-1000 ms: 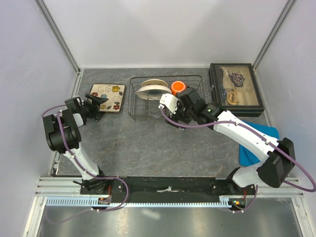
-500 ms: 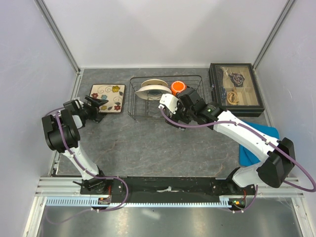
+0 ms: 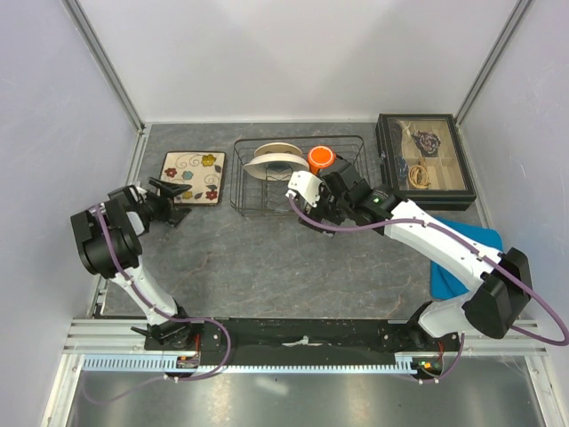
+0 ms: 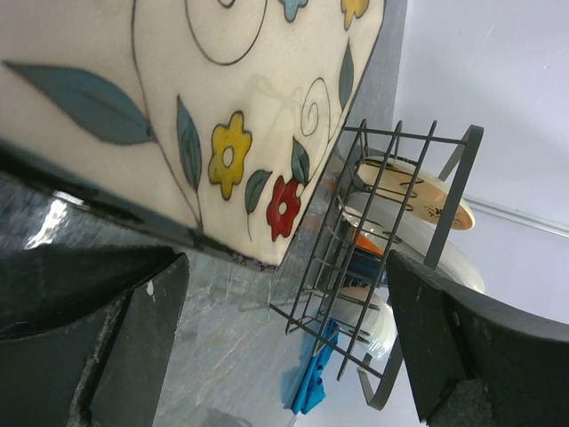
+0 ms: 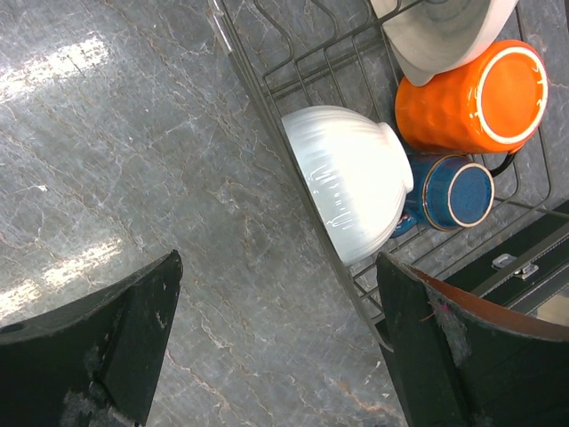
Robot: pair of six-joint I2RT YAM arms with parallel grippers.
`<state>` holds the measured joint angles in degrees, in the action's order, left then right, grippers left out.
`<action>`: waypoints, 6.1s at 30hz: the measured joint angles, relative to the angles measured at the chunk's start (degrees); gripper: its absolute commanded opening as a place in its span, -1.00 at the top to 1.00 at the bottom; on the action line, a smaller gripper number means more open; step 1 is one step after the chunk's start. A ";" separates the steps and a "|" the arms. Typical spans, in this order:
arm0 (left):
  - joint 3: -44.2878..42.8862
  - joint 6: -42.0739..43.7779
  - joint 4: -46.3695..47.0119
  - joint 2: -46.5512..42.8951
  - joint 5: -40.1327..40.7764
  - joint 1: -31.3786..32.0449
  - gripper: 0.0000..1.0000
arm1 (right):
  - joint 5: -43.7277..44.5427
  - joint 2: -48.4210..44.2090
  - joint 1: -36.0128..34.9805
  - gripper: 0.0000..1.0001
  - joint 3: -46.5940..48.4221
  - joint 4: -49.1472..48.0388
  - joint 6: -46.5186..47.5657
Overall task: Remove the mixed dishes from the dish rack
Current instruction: Place the plate at the center of the board, then pick up the plate from the dish rack.
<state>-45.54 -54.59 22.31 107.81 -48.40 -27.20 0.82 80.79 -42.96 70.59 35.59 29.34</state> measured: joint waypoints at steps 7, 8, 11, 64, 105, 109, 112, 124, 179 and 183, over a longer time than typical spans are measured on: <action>0.50 4.76 -8.20 -3.54 -1.70 -0.59 -0.97 | 0.46 -1.66 0.00 -0.96 -0.66 -0.24 -0.02; 0.37 6.43 -10.45 -4.48 -2.10 -0.59 -0.97 | 0.94 -1.92 0.00 -0.96 -0.79 -0.50 -0.04; -1.33 11.63 -17.05 -6.71 -4.07 -0.59 -0.97 | 3.50 -2.21 0.04 -0.96 -0.83 -1.75 -0.09; -28.70 78.97 -64.26 -11.34 -15.17 -0.70 -0.96 | 0.83 39.36 4.83 -0.57 35.74 -10.56 16.52; -30.05 79.25 -64.30 -9.11 -16.22 -0.70 -0.87 | 1.77 42.60 4.26 1.00 42.42 -4.24 20.90; -30.05 79.25 -64.30 -8.96 -16.22 -0.70 -0.86 | 3.74 42.60 3.45 1.00 42.51 -4.04 21.00; -30.05 79.23 -64.30 -8.96 -16.13 -0.70 -0.85 | 5.46 42.60 2.78 1.00 42.75 -3.63 20.98; -30.10 79.23 -64.30 -8.96 -15.13 -0.74 -0.84 | 11.96 42.60 0.22 1.00 43.45 -2.01 21.77; -30.27 79.28 -64.28 -8.96 -14.73 -0.85 -0.82 | 12.94 42.03 -0.81 1.00 54.49 7.80 26.43; -30.27 79.28 -64.28 -8.96 -14.73 -0.85 -0.82 | 13.27 41.13 -0.90 1.00 54.99 7.87 26.43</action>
<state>-75.81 24.69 -41.98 98.85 -63.13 -28.05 14.09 121.93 -43.86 125.58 43.46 55.77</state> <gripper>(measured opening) 0.912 0.341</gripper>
